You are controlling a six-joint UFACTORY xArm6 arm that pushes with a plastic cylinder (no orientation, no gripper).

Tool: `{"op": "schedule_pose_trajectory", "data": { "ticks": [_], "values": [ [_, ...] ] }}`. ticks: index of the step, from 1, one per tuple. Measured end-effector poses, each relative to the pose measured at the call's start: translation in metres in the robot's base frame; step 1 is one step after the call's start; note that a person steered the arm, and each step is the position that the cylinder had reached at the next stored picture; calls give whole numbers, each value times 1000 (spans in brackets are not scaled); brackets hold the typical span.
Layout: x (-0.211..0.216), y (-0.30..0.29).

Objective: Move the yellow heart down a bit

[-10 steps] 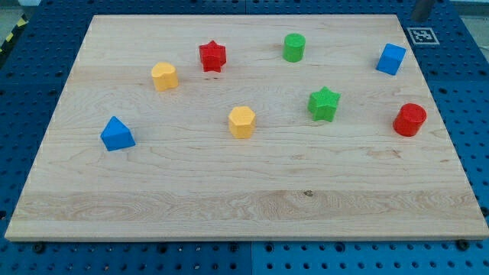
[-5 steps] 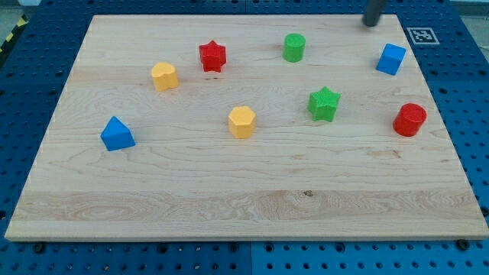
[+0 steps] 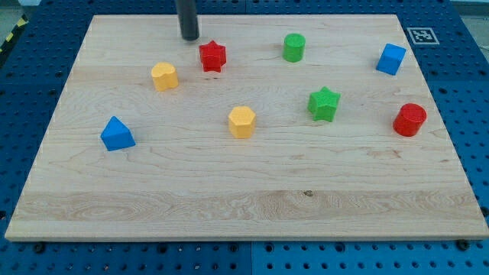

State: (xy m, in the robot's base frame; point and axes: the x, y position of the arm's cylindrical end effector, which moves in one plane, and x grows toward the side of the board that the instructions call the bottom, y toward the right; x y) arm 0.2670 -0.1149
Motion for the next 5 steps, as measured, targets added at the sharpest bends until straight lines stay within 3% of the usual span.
{"op": "schedule_pose_trajectory", "data": {
  "ticks": [1, 3, 4, 5],
  "values": [
    [41, -13],
    [122, 17],
    [116, 17],
    [91, -25]
  ]
}}
